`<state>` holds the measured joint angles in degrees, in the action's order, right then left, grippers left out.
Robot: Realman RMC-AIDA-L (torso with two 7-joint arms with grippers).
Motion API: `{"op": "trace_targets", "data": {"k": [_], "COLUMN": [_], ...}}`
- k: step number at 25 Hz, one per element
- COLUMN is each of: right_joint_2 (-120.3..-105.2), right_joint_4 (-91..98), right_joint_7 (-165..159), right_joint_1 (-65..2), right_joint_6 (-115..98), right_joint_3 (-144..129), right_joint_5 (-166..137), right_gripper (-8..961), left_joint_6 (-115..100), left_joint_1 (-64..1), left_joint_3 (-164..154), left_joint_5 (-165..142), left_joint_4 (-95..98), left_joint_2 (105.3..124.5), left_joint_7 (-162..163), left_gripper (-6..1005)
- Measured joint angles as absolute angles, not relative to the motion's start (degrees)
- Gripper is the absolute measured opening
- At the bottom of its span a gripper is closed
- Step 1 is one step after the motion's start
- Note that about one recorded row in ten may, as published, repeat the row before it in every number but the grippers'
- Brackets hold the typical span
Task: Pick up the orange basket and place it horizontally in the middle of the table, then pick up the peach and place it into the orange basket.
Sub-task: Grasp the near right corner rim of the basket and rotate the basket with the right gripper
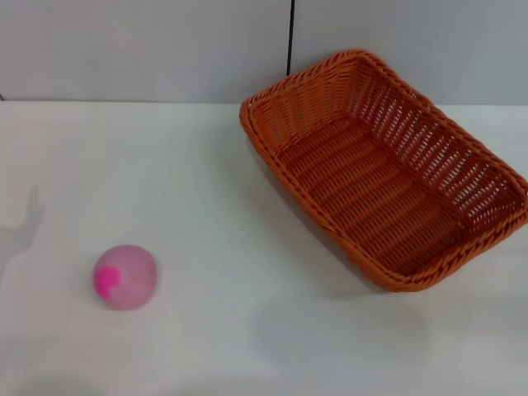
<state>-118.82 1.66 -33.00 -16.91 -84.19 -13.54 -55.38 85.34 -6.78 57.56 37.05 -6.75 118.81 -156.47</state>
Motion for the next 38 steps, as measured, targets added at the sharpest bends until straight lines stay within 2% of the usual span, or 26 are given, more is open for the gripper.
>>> {"op": "trace_targets", "data": {"k": [13,19,22,24,25,26,27,30,31,32,38], "right_joint_2": [-118.68,-117.9,-116.45,-115.88,-114.64,-112.76,-112.76,-110.42,-110.42,-109.42,-108.43], "right_joint_4": [4.93,25.42,42.26,46.05,52.16,56.11,56.11,57.47,57.47,57.21,56.64], "right_joint_7": [-35.38,-61.03,-86.65,-92.97,-103.01,-111.3,-111.3,-117.53,-117.53,-120.52,-127.88], "right_joint_1": [-15.83,-12.93,-13.88,-14.79,-17.2,-20.78,-20.78,-26.18,-26.18,-29.54,-34.95], "right_joint_6": [-84.9,-82.5,-81.54,-81.96,-83.59,-87.23,-87.23,-93.23,-93.23,-95.6,-95.74], "right_joint_3": [-18.08,-24.23,-23.95,-23.93,-23.92,-23.86,-23.86,-23.88,-23.88,-24.23,-27.25], "right_joint_5": [-56.32,-72.29,-91.21,-96.57,-105.42,-113.69,-113.69,-122.57,-122.57,-126.72,-132.8], "right_gripper": [718,718,718,718,718,718,717,717,717,717,717], "left_joint_6": [85.15,84.89,84.62,84.01,84.01,83.96,83.96,83.86,83.86,83.85,84.17], "left_joint_1": [-6.59,-6.78,-6.98,-7.76,-7.76,-8.03,-8.03,-8.22,-8.22,-8.16,-7.19], "left_joint_3": [57.57,57.56,57.56,57.56,57.56,57.57,57.57,57.39,57.39,57.14,55.94], "left_joint_5": [36.99,37.08,37.18,37.22,37.22,37.13,37.13,37.0,37.0,36.97,36.91], "left_joint_4": [-6.77,-6.75,-6.71,-6.66,-6.66,-6.67,-6.67,-6.57,-6.57,-6.57,-6.67], "left_joint_2": [118.83,118.78,118.76,118.7,118.7,118.63,118.63,118.72,118.72,118.75,118.8], "left_joint_7": [-156.43,-156.4,-156.39,-156.37,-156.37,-156.36,-156.36,-156.36,-156.36,-156.35,-156.32], "left_gripper": [818,812,810,808,807,806,805,803,802,801,796]}}
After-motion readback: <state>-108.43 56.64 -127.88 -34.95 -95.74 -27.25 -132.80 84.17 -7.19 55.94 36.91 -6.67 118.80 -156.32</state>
